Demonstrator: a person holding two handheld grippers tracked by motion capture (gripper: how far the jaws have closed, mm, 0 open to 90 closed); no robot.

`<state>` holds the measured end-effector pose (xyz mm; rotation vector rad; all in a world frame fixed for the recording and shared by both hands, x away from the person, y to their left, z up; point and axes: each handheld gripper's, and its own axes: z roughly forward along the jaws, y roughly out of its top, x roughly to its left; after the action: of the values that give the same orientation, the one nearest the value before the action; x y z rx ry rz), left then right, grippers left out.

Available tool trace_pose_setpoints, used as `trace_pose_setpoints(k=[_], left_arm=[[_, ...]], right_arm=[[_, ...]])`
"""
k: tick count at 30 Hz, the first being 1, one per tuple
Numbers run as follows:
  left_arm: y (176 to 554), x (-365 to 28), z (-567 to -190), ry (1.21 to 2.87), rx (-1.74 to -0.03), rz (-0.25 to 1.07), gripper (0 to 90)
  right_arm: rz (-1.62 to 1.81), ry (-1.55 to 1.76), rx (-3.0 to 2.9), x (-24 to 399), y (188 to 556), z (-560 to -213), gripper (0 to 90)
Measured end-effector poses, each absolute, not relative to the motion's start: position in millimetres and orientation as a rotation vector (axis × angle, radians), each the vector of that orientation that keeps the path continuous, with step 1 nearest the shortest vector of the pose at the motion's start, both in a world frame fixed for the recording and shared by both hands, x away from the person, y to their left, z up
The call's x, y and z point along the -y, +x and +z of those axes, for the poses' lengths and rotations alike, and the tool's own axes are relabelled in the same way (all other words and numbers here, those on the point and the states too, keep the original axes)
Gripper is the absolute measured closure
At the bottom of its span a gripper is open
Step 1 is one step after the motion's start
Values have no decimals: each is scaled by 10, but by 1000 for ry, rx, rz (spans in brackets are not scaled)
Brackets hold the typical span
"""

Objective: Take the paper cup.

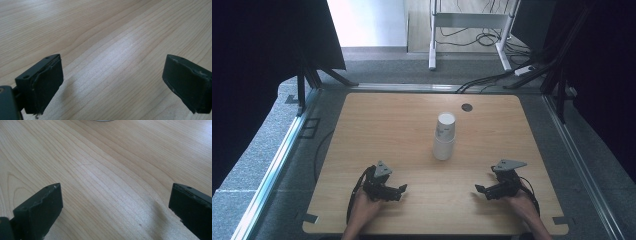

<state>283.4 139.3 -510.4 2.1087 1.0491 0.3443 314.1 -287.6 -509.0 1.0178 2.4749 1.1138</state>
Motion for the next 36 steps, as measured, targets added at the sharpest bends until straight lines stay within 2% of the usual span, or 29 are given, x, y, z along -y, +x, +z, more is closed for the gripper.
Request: trace_pose_setpoints(k=[12, 21, 36], left_arm=[[2855, -1389, -5117, 2078, -1003, 310, 44], [2866, -1356, -5131, 2101, -1007, 309, 5], [2883, -1339, -5060, 2093, -994, 313, 0]], right_arm=[[1109, 1007, -2457, 2882, 3133, -5064, 0], [1100, 970, -2453, 2848, 3121, -5043, 0], [1100, 974, -2474, 2791, 3113, -4950, 0]])
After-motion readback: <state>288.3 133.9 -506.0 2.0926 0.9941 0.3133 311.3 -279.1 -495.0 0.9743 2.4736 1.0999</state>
